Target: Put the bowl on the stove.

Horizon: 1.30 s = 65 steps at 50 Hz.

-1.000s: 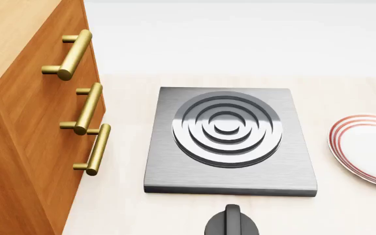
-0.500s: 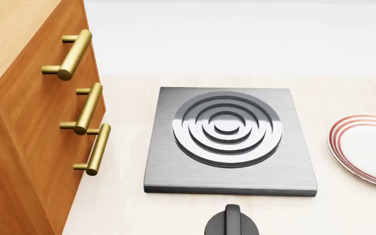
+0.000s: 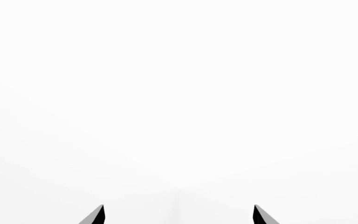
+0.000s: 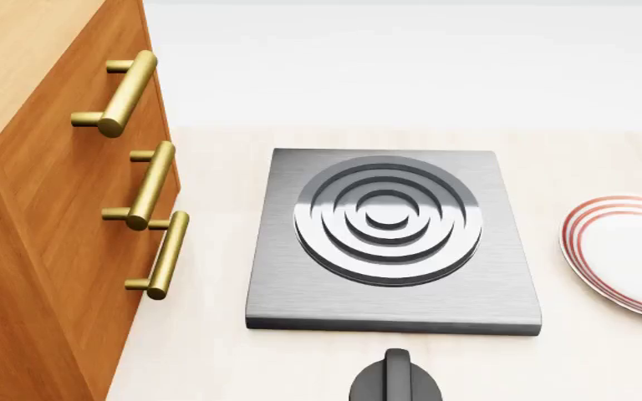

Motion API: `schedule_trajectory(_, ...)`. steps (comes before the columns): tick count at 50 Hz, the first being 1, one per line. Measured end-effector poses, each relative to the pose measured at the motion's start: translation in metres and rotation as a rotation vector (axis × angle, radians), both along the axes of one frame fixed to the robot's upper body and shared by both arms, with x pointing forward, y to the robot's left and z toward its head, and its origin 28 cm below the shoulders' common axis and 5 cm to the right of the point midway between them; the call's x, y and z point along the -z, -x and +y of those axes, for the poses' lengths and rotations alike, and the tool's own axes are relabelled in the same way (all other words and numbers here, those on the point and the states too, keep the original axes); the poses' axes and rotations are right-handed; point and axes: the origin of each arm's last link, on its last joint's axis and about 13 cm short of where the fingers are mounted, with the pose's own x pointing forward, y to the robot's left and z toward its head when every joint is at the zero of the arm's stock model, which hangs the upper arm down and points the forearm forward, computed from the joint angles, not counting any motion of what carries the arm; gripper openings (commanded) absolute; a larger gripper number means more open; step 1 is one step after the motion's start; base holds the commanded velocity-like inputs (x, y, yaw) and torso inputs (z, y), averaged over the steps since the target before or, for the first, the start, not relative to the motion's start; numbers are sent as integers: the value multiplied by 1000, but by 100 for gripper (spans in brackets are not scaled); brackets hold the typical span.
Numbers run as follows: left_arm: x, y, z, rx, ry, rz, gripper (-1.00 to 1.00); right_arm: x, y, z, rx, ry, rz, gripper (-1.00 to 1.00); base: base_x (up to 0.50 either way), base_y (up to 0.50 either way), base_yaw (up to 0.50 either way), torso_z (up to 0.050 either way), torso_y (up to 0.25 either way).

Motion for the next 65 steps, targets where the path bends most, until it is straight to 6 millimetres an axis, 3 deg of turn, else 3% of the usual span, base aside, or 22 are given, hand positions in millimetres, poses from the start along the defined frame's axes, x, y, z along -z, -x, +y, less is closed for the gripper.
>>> schedule_trajectory(21,1,0,-1,10,-9,0,100,18,-3,-3,57,18,61,100,0,0,0,0,0)
schedule_trajectory(44,2,-1,-2,17,-12,2,100,23,-7,-5,60,76,72,100,0,0,0,-1,0)
schedule_trajectory(45,2,-1,-2,17,-12,3,100,23,-7,-5,58,78,71,-100,0,0,0,0,0)
schedule_trajectory(65,3,-1,-2,19,-11,5,100,32,-5,3,19,40,59,-100,0,0,0,0,0)
